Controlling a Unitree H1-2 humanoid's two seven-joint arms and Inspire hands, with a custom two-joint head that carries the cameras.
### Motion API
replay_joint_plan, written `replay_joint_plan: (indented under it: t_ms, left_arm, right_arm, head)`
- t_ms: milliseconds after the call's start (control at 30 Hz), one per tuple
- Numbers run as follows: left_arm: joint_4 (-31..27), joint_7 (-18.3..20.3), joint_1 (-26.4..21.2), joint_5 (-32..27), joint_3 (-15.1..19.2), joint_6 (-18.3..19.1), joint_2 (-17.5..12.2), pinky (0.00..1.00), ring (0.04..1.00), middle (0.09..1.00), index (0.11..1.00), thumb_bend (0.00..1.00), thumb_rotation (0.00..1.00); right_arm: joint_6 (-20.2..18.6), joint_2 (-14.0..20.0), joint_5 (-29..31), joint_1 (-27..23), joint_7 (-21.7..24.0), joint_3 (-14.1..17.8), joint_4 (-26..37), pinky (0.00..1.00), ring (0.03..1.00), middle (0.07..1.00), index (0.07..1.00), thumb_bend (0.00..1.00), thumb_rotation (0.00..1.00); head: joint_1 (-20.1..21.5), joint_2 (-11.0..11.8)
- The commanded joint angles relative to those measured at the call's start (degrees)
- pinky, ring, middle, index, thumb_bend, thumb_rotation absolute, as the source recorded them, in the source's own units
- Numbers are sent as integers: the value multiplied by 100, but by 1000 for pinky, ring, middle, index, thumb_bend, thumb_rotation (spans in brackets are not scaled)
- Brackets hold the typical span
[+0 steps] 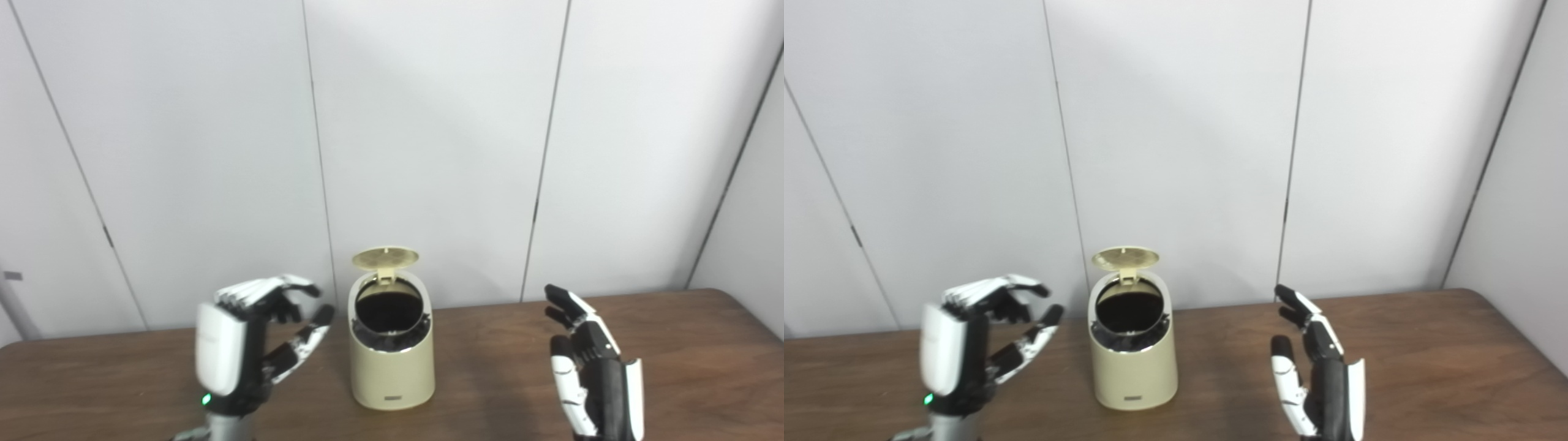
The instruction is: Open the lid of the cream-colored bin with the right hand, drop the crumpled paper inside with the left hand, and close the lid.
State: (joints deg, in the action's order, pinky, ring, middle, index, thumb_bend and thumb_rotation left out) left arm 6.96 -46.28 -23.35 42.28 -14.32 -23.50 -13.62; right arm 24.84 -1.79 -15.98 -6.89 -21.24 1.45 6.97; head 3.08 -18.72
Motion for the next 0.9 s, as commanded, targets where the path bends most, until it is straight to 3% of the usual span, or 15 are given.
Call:
replay_joint_plan:
  t_ms: [0, 133, 300, 500, 600, 667, 800, 867]
  left_arm:
    - [-529, 343, 66, -432, 214, -26, 63, 194, 245, 309, 472, 473, 80]
    - [-1111, 876, 607, -954, 584, -16, 182, 300, 356, 407, 480, 472, 78]
    - [-1275, 1201, 966, -1463, 944, -182, 486, 358, 430, 484, 487, 473, 79]
    - [-1481, 1730, 1258, -2255, 1215, -15, 852, 432, 531, 566, 492, 473, 81]
    - [-1559, 1979, 1273, -2457, 1330, 66, 978, 454, 562, 591, 493, 473, 80]
    - [-1607, 2104, 1280, -2525, 1403, 93, 1071, 477, 585, 612, 494, 473, 78]
    - [-1687, 2267, 1260, -2642, 1541, 214, 1247, 485, 592, 617, 494, 474, 78]
    - [-1683, 2319, 1234, -2628, 1598, 180, 1305, 482, 589, 612, 493, 473, 77]
  right_arm:
    - [188, 18, 25, -192, 24, 39, 75, 748, 807, 791, 752, 190, 735]
    - [165, 30, 86, -183, 94, 80, 66, 745, 801, 786, 751, 198, 744]
    - [178, 129, 113, -180, 171, 104, 35, 745, 799, 784, 753, 188, 750]
    - [199, 323, 152, -234, 200, 98, -9, 752, 801, 789, 760, 200, 797]
    - [207, 522, -163, -403, 129, 36, 11, 720, 782, 772, 737, 173, 749]
    - [145, 625, -412, -537, 255, 77, 67, 727, 796, 778, 745, 255, 785]
    - [-539, 948, -1548, -930, 652, 31, 550, 687, 796, 787, 761, 324, 865]
    - [-839, 1125, -2006, -1154, 959, -50, 810, 672, 801, 805, 779, 444, 902]
  head:
    - [-14, 17]
    - [-42, 42]
    - [-115, 43]
    - [-204, 8]
    - [-175, -9]
    - [-174, -25]
    - [-165, -64]
    - [-161, -66]
